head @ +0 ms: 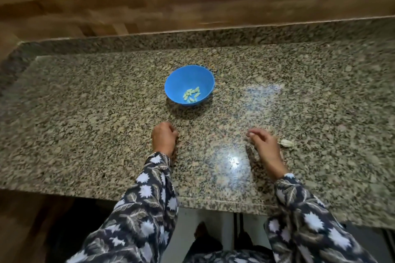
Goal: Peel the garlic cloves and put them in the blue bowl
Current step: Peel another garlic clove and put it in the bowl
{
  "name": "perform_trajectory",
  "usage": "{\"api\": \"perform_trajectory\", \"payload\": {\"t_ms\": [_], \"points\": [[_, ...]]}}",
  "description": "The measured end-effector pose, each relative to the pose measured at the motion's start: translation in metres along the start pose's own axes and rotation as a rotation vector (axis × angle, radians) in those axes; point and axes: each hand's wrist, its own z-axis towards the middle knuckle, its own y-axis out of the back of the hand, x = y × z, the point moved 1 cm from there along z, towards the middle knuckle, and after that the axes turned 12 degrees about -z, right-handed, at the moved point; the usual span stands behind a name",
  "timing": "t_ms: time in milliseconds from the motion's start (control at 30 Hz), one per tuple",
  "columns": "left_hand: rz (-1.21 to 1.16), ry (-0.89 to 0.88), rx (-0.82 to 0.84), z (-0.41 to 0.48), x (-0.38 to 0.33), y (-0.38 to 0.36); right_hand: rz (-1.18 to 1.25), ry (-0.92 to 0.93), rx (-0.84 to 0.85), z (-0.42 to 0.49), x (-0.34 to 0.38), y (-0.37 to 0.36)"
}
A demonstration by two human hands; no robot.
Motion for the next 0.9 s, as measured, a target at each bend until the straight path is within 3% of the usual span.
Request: {"api": "perform_trajectory", "payload": {"t_ms": [233,367,467,533,667,800,900], "points": [[0.059,0.029,0.122,0.001,-0.012,0.000,0.081,-0.063,-0.036,-0.001,0.006,-0.005],[-0.484,0.190,0.164,0.009,-0.025,0.018,0.123,-0.072,0.023,-0.005,0.013,-0.009],[-0.730,0.129,0.189,0.029,-0.052,0.034,0.112,-0.065,0.037,-0.007,0.012,-0.010],[-0.751,0.089,0.172,0.048,-0.071,0.037,-0.051,0.024,-0.025,-0.009,0.013,-0.007],[-0.615,0.085,0.164,0.086,-0.083,0.017,-0.620,0.224,-0.296,-0.005,0.006,0.013],[-0.556,0.059,0.110,0.099,-0.079,0.006,-0.781,-0.028,-0.268,-0.003,-0.015,0.039],[-0.617,-0.060,0.022,0.078,-0.081,0.011,-0.726,-0.110,-0.294,-0.010,-0.024,0.048]]}}
